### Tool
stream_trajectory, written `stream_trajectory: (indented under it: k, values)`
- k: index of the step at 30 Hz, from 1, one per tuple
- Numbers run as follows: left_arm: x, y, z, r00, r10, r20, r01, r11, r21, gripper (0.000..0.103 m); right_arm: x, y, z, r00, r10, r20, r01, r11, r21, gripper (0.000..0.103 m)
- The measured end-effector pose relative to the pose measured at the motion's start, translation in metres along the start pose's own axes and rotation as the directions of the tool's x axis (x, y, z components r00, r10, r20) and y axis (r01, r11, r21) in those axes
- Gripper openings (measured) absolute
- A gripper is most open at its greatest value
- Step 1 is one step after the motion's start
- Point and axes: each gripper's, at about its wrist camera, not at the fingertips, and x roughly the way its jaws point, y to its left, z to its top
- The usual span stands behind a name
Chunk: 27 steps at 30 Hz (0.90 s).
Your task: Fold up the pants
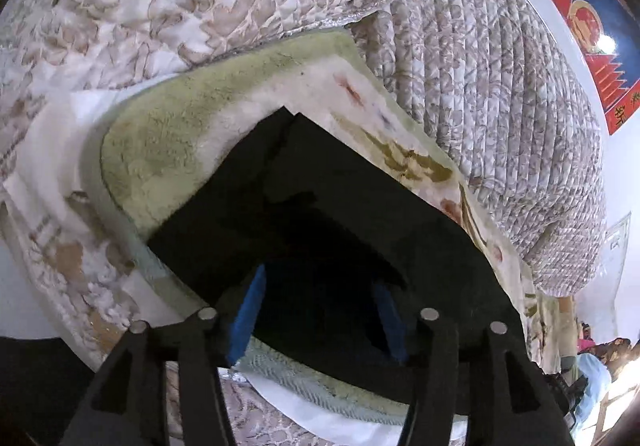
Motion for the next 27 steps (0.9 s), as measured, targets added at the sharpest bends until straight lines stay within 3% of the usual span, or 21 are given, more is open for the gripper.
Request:
stream_trajectory:
  k: [6, 7, 8, 9, 11, 13, 14, 15, 19, 23, 27]
  values:
    - [0.010, -0.007, 0.006, 0.999, 0.025, 0.030, -0.026, 0.999, 0.028, 0.056, 0.014, -0.013, 0.008, 0.999, 0.051, -0.011, -0.050, 0.996, 0.080, 0.044]
    - [0.012, -0.008, 0.008, 0.999, 0.035, 0.036, -0.037, 0.999, 0.031, 0.050, 0.016, -0.013, 0.011, 0.998, 0.070, -0.003, -0.070, 0.994, 0.085, 0.044]
    - [0.015, -0.009, 0.010, 0.998, 0.051, 0.036, -0.052, 0.998, 0.035, 0.035, 0.015, -0.011, 0.013, 0.998, 0.065, 0.008, -0.065, 0.995, 0.076, 0.044]
    - [0.016, -0.008, 0.010, 0.998, 0.059, 0.030, -0.060, 0.998, 0.028, 0.029, 0.015, -0.009, 0.015, 0.999, 0.040, 0.021, -0.041, 0.997, 0.065, 0.044]
    - [0.012, -0.005, 0.009, 0.999, 0.044, 0.029, -0.044, 0.999, 0.004, 0.029, 0.015, -0.008, 0.018, 0.999, 0.033, 0.026, -0.035, 0.997, 0.075, 0.044]
    - [0.005, 0.001, 0.006, 0.999, 0.043, 0.031, -0.042, 0.999, -0.033, 0.036, 0.015, -0.008, 0.018, 0.999, 0.018, 0.028, -0.021, 0.996, 0.083, 0.044]
    - [0.003, 0.005, 0.004, 0.999, 0.036, 0.027, -0.035, 0.998, -0.048, 0.051, 0.014, -0.008, 0.018, 0.999, 0.015, 0.031, -0.018, 0.997, 0.080, 0.044]
    - [0.002, 0.007, 0.003, 0.999, 0.009, 0.032, -0.007, 0.998, -0.058, 0.059, 0.015, -0.009, 0.018, 0.999, 0.008, 0.031, -0.010, 0.997, 0.073, 0.044]
    - [0.002, 0.002, 0.003, 0.999, -0.011, 0.038, 0.013, 0.999, -0.038, 0.063, 0.017, -0.009, 0.019, 1.000, 0.002, 0.029, -0.004, 0.997, 0.071, 0.044]
    - [-0.003, 0.002, -0.002, 0.996, -0.084, 0.015, 0.085, 0.993, -0.077, 0.075, 0.017, -0.006, 0.019, 1.000, 0.005, 0.029, -0.007, 0.998, 0.061, 0.044]
    - [-0.005, 0.001, -0.006, 0.993, -0.121, 0.006, 0.121, 0.990, -0.068, 0.077, 0.018, -0.006, 0.018, 1.000, -0.001, 0.027, -0.001, 0.998, 0.059, 0.044]
